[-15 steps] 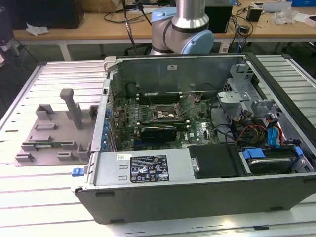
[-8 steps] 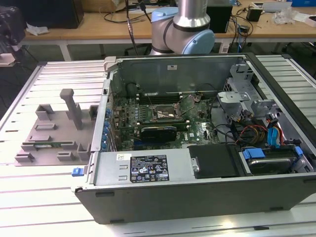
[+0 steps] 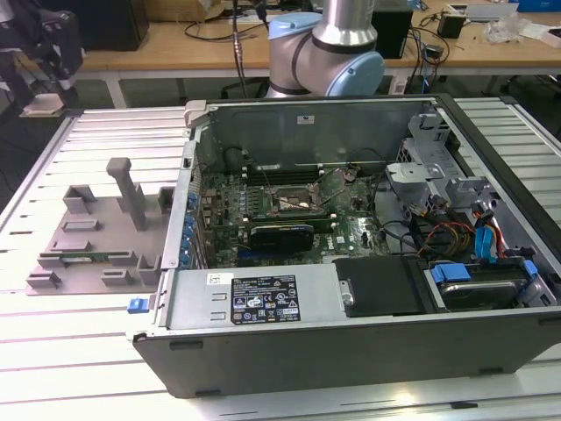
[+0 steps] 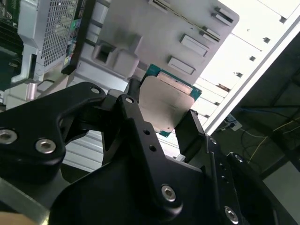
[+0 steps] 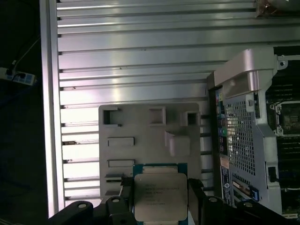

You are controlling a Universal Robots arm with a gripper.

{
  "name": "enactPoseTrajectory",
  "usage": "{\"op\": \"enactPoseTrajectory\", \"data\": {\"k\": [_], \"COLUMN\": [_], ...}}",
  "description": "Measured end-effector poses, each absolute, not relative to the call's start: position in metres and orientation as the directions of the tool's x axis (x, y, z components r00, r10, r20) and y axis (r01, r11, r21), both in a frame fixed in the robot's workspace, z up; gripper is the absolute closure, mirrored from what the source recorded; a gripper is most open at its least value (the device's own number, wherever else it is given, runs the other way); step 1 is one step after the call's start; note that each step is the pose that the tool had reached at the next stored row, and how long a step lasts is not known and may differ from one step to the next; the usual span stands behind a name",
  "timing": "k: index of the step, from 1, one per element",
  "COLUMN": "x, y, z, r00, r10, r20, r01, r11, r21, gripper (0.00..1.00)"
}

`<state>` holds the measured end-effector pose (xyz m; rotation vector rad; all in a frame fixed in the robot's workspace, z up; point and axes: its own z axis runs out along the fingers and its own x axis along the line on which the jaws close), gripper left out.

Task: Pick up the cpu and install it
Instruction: 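Pick up the cpu and move it towards the insertion slot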

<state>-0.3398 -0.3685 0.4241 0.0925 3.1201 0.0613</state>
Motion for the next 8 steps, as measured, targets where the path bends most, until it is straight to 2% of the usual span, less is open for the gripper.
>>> {"op": "enactPoseTrajectory", "data": {"k": [8], "x": [-0.306], "y": [-0.368], "z": [0.424], "r00": [-0.998], "r10": [0.06], "r20": [-0.018], "r01": [0.059], "r11": [0.997], "r21": [0.04], "gripper": [0.45]}}
